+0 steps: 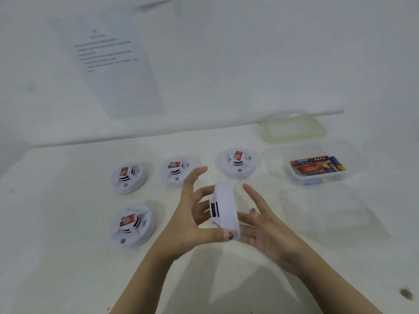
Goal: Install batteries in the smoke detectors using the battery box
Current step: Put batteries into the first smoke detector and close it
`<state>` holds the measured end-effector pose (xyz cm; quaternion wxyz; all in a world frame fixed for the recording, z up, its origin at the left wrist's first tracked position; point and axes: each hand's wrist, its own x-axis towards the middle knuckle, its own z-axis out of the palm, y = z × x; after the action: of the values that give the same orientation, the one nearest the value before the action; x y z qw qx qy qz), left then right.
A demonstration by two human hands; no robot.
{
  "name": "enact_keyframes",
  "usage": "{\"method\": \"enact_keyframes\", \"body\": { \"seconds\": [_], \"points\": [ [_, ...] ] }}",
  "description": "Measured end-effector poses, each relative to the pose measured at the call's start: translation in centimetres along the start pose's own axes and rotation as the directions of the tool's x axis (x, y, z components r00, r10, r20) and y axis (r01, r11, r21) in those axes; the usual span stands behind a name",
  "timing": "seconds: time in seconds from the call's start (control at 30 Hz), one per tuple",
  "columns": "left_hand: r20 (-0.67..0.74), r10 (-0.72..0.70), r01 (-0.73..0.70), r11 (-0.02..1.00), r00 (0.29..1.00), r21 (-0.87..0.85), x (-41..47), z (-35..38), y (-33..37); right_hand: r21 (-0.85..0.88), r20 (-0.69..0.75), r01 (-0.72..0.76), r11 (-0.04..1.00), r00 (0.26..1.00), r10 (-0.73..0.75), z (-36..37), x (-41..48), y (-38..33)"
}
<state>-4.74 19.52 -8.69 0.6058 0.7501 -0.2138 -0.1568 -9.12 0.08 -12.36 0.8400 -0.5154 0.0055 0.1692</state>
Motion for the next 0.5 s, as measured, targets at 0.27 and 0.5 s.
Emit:
{"method": "enact_keyframes", "body": {
  "seconds": [0.27, 0.5],
  "points": [
    [0.045, 0.115, -0.12, 0.986, 0.992, 0.12, -0.5, -1.6, 0.3, 0.009, -0.058, 0.122, 0.993, 0.991, -0.121, 1.4, 0.6, 0.0],
    [-0.025, 0.199, -0.183, 0.939, 0.98, 0.29, -1.4, -2.3, 0.0, -0.243, -0.22, 0.165, 0.956, 0.951, -0.219, 2.1, 0.2, -0.2]
  ]
}}
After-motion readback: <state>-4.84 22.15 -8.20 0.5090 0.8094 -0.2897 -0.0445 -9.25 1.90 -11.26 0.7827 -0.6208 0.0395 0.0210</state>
